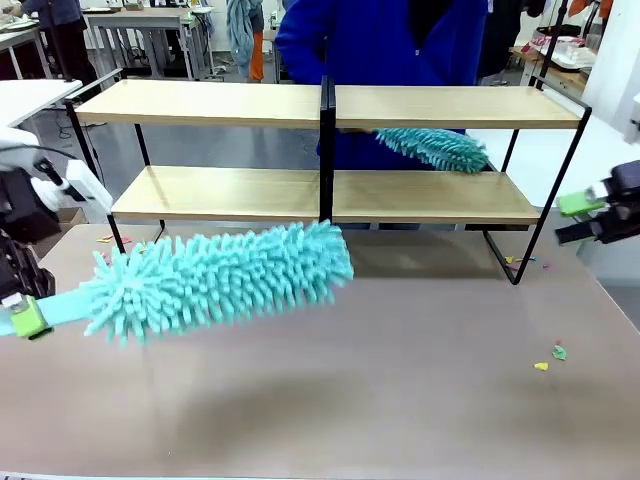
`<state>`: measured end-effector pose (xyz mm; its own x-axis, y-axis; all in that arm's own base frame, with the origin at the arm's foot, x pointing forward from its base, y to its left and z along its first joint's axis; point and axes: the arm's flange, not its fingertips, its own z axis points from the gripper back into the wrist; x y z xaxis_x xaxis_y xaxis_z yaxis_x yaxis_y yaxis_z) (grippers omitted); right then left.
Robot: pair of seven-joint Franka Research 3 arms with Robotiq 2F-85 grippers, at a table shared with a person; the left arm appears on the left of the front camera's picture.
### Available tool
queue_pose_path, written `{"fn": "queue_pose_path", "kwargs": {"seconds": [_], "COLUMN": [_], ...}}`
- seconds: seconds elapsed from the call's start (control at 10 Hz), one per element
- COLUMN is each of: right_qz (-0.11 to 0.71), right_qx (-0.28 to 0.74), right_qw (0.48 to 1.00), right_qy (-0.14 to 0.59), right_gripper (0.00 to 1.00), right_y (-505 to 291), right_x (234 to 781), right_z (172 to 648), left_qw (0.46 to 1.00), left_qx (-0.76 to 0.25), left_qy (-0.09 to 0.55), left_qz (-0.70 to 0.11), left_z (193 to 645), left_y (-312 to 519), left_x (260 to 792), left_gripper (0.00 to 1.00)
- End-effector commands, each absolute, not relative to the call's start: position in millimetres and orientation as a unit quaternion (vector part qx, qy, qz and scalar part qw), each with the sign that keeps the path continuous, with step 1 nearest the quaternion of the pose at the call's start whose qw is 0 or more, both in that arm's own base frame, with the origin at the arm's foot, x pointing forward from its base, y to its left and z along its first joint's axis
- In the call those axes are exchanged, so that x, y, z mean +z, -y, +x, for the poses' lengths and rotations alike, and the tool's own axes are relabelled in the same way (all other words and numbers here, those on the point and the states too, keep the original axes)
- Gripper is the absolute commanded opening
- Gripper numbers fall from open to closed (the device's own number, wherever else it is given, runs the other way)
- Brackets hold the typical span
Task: Clean the shelves.
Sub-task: Place the Duster on the table.
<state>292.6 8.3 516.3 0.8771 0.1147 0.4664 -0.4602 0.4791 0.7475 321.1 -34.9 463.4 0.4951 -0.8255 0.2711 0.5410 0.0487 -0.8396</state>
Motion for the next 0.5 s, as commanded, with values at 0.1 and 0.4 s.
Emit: {"fn": "queue_pose_path", "kwargs": {"seconds": [0.1,0.4], "right_qz": [0.485,0.499], "right_qx": [0.124,0.073], "right_qw": [0.855,0.860], "right_qy": [0.135,0.082], "right_gripper": [1.00,1.00], "right_y": [-1.8,4.8], "right_x": [493.1,441.9], "right_z": [312.2,334.3], "left_qw": [0.719,0.736], "left_qx": [-0.466,-0.425], "left_qy": [-0.197,-0.244], "left_qz": [-0.477,-0.468], "left_z": [337.7,366.6], "left_y": [46.7,50.0], "left_x": [420.0,362.9], "left_gripper": [0.13,0.13]}}
